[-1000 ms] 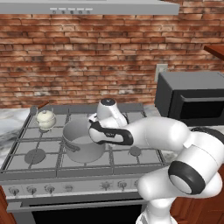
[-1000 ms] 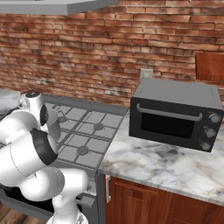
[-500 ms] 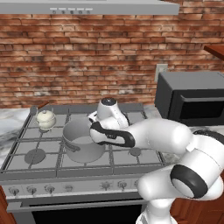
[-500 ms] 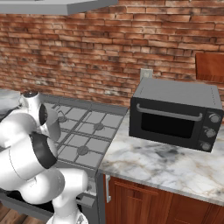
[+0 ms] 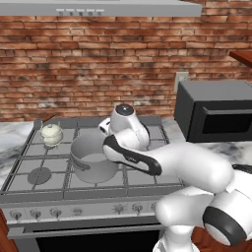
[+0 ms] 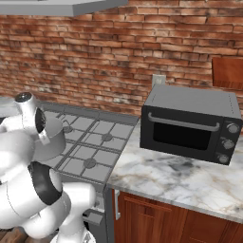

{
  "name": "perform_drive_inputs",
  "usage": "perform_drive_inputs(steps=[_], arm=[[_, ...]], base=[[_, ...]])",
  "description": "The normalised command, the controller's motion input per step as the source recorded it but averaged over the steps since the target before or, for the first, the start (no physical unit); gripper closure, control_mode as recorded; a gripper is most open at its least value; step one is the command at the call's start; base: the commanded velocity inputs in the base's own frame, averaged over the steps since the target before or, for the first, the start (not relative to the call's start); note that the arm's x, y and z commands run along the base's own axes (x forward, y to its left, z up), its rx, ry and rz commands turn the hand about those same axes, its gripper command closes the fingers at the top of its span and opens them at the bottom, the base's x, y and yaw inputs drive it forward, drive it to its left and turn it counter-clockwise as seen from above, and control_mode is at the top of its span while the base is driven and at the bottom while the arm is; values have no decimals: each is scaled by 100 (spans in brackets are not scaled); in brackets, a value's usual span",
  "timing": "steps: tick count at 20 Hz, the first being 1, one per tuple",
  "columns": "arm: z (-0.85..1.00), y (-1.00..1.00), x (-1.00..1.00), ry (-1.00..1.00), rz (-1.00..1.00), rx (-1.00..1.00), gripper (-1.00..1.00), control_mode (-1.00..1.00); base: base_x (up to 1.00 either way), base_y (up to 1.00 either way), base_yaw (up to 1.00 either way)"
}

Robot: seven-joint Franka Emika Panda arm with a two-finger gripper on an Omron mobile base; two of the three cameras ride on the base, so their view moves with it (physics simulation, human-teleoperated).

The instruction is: Pick the kettle from the cabinet and place it on a stove burner. Then pick the pot from the counter and place it on another stove burner. Finally, turn both burners on.

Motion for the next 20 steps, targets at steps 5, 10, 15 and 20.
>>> perform_drive_inputs(steps=[5, 10, 15, 20], arm=[[33, 0, -31, -10, 3, -1, -100, -100], [24, 0, -39, -11, 3, -6, -100, -100], [30, 11, -36, -10, 1, -10, -100, -100], [27, 16, -35, -8, 0, -12, -100, -100]], base=[[0, 0, 0], [0, 0, 0], [0, 0, 0], [0, 0, 0]])
